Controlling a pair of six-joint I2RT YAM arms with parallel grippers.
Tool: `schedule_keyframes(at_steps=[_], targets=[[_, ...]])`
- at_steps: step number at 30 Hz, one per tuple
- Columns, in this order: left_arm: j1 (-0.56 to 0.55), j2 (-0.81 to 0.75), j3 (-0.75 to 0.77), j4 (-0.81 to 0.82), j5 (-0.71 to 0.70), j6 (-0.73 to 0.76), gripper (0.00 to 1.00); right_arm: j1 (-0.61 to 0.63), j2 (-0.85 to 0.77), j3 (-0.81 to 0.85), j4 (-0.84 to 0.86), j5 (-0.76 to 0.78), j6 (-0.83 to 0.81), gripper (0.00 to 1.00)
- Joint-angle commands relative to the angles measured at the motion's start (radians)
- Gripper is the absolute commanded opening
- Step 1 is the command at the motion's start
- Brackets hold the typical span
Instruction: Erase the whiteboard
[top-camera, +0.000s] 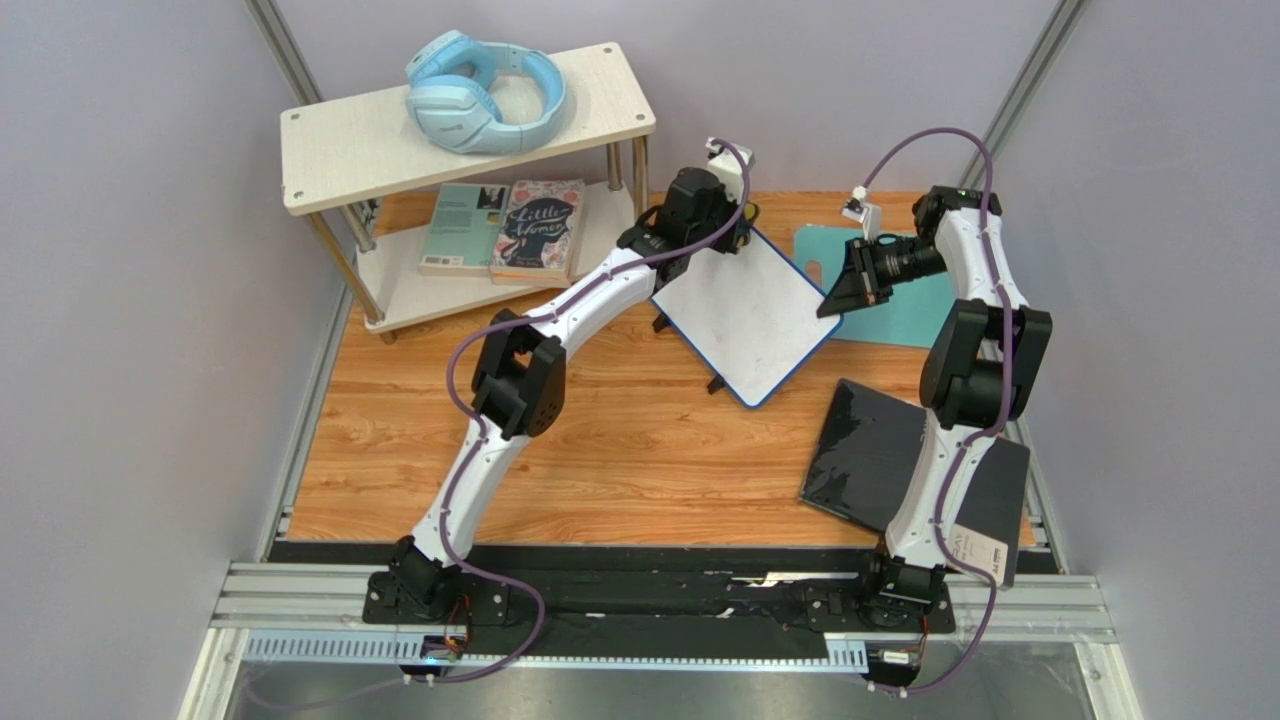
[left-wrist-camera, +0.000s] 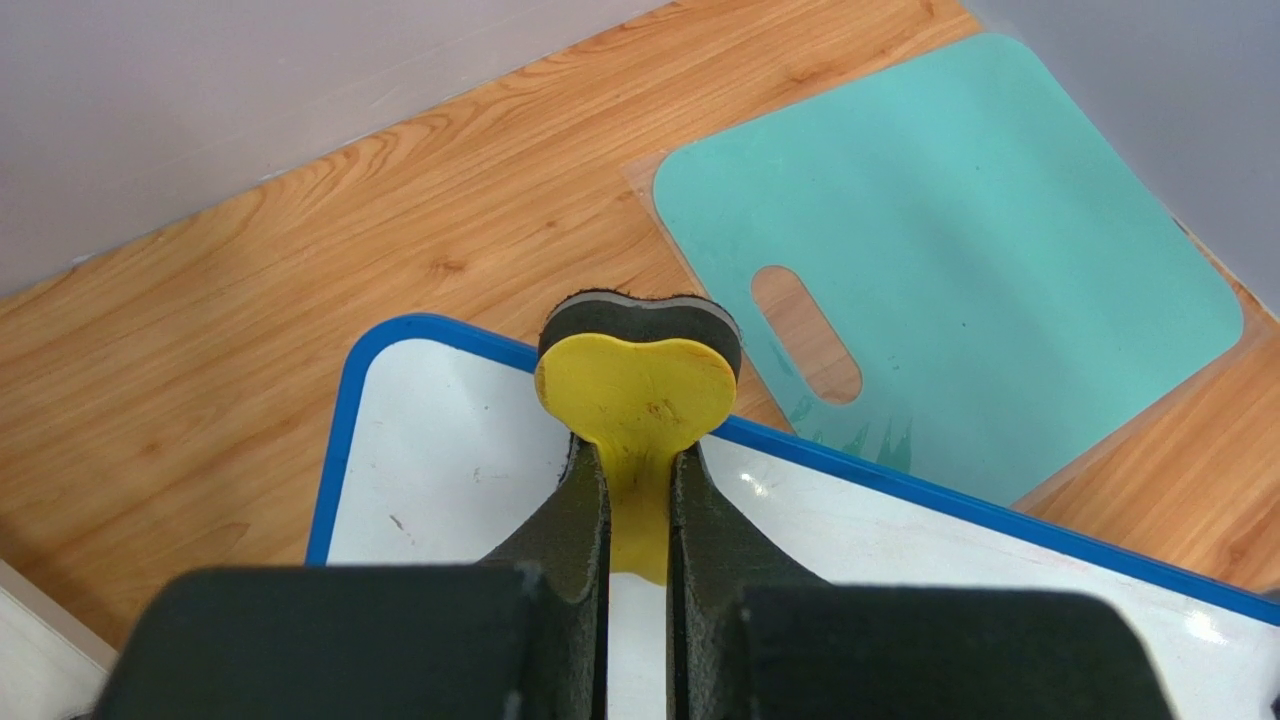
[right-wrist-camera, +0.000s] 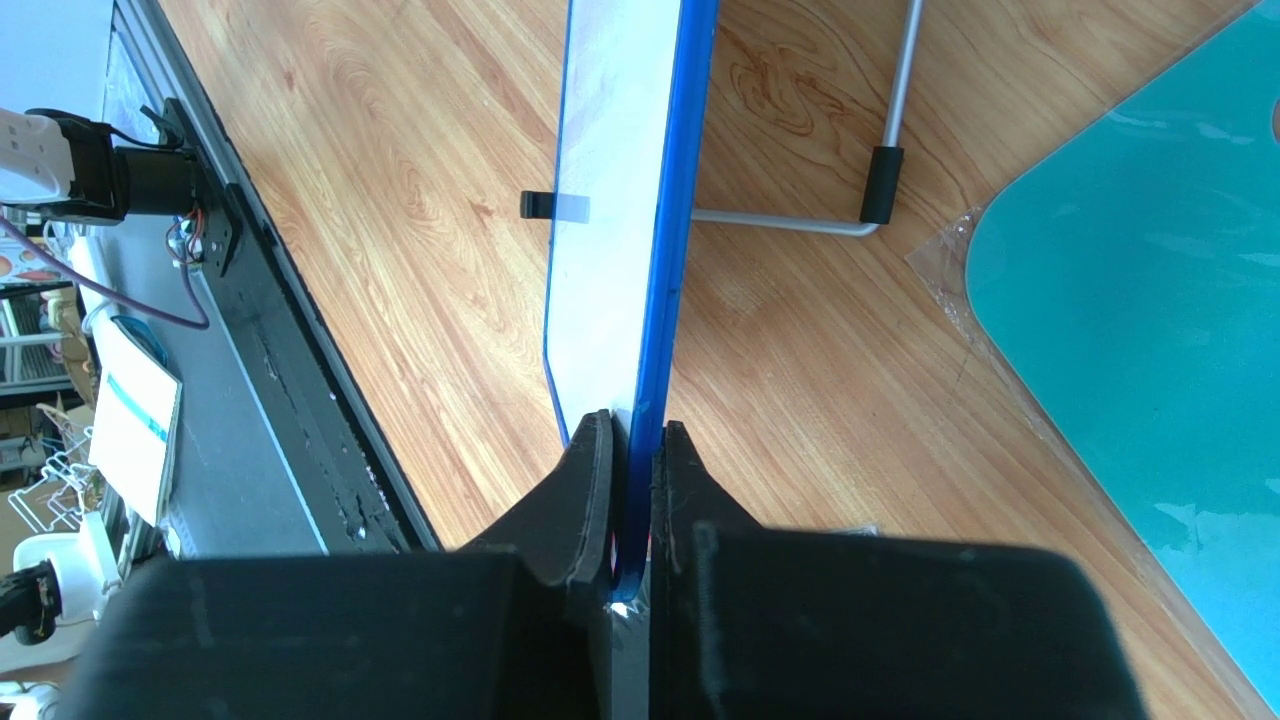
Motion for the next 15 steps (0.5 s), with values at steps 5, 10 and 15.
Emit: schedule_keyframes(at_steps=[5,10,15], targets=[[0.004,0.018,-0.049,-0.222,0.004,-0.062,0.0,0.011,-0.033,0.004,-0.223,0.079,-0.148,0.0],[0.045,-0.008,-0.147,-0.192,0.028,-0.192,0.0,0.011,-0.036,-0.004,-0.223,0.072,-0.149,0.0],[0.079,0.008,-0.092,-0.262,-0.019,-0.208,0.0,0.011,-0.043,-0.014,-0.223,0.08,-0.155,0.0]])
